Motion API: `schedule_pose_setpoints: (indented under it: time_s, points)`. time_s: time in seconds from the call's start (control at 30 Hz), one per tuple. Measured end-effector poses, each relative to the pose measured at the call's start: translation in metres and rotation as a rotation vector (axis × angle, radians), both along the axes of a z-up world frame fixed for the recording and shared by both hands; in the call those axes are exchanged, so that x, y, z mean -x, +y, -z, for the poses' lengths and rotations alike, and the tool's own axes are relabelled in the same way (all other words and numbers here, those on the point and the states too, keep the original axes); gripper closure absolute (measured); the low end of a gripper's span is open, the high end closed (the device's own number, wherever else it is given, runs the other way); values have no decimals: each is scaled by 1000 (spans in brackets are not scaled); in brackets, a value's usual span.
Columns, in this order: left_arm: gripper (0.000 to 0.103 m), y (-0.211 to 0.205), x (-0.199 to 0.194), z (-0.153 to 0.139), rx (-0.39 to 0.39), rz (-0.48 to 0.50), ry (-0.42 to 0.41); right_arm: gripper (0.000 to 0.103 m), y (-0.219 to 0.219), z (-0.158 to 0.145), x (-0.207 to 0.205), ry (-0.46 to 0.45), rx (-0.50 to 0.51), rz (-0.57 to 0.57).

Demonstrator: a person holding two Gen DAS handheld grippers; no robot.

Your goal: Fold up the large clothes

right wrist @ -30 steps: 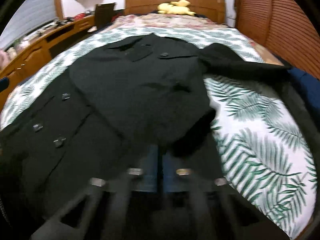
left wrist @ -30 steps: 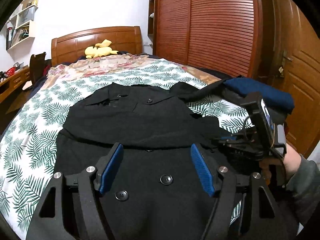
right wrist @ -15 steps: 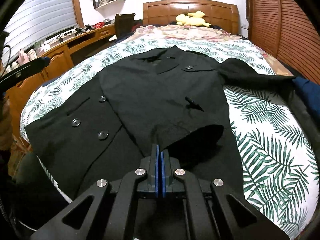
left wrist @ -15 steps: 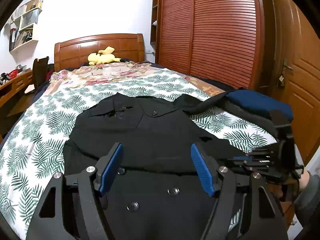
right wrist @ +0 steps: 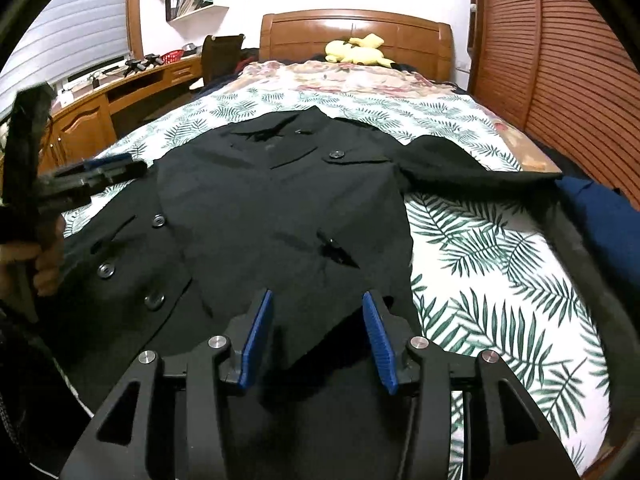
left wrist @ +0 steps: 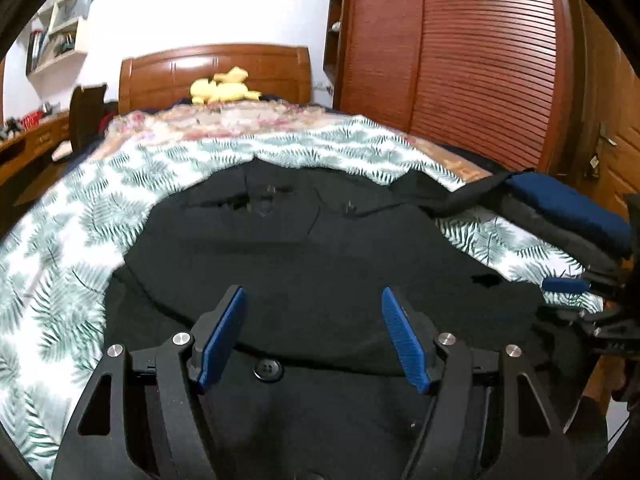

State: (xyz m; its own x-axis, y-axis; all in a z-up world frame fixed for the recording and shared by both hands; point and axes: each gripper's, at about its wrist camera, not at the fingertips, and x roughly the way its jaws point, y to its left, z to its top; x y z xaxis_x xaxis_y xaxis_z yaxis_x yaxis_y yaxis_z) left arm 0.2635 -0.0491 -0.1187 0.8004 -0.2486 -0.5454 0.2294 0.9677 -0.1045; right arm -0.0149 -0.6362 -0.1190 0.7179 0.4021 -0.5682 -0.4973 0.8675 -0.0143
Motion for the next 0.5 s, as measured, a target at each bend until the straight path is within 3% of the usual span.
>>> schedule_pose_setpoints:
  time_s: [0.13, 0.33, 0.5]
  points:
    - [32, -5, -6, 15, 21, 27, 36, 55, 9, 8, -13, 24, 6, 6]
    - [32, -13, 2, 18, 5, 35, 17, 53, 17, 42, -36, 111, 60, 40]
    - [32, -11, 4, 16, 3, 32, -6, 50, 18, 42, -39, 120, 57, 33]
